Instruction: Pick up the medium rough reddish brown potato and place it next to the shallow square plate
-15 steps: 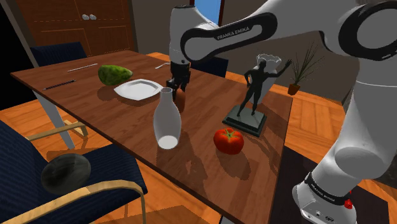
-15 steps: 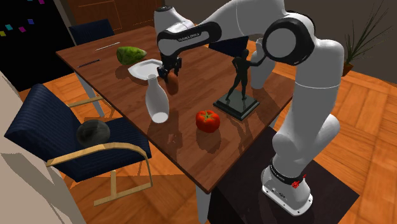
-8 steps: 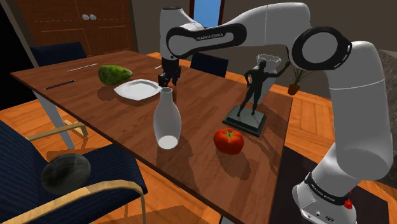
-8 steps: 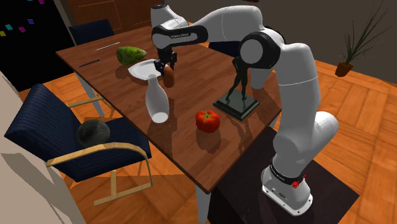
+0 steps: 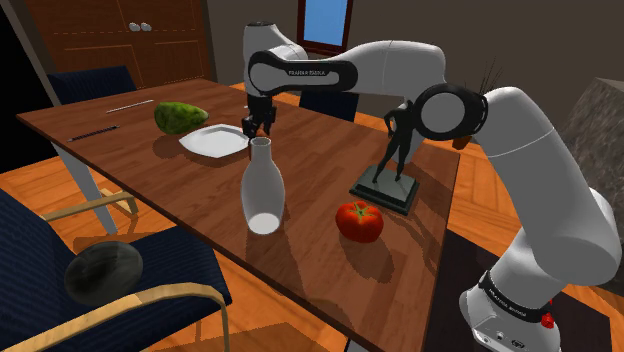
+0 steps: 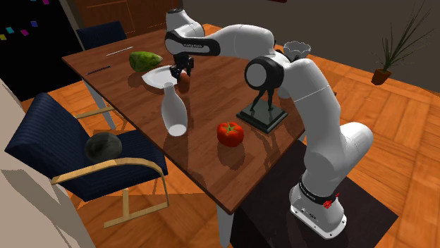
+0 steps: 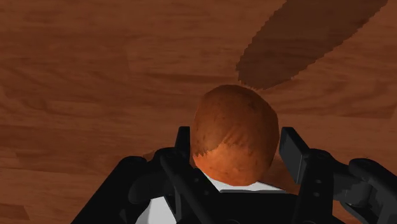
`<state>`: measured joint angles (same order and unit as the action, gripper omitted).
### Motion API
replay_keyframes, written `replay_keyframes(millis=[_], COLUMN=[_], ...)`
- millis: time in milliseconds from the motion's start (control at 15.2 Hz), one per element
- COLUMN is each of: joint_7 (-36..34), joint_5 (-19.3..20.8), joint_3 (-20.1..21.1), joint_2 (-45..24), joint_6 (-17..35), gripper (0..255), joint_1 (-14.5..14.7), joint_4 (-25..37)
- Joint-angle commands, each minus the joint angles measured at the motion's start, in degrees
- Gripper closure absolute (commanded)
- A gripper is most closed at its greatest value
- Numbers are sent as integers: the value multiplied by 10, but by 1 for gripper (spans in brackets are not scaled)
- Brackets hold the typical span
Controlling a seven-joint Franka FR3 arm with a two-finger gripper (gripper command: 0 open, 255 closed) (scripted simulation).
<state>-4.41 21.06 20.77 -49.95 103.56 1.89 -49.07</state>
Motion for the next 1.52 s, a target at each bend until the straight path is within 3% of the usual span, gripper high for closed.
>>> replay_keyframes(millis=[0,660,1188,1254,1452], joint_7=[-4,-18,-18,-19,-20], joint_5=[1,8,8,8,8], joint_3=[0,-2,-2,-2,-2], joint_2=[3,-3,-3,-2,-1], joint_6=[17,87,87,86,90], gripper=[255,255,255,0,0], joint_1=[-3,-14,-14,-13,-14], joint_4=[-21,-88,-88,-88,-94])
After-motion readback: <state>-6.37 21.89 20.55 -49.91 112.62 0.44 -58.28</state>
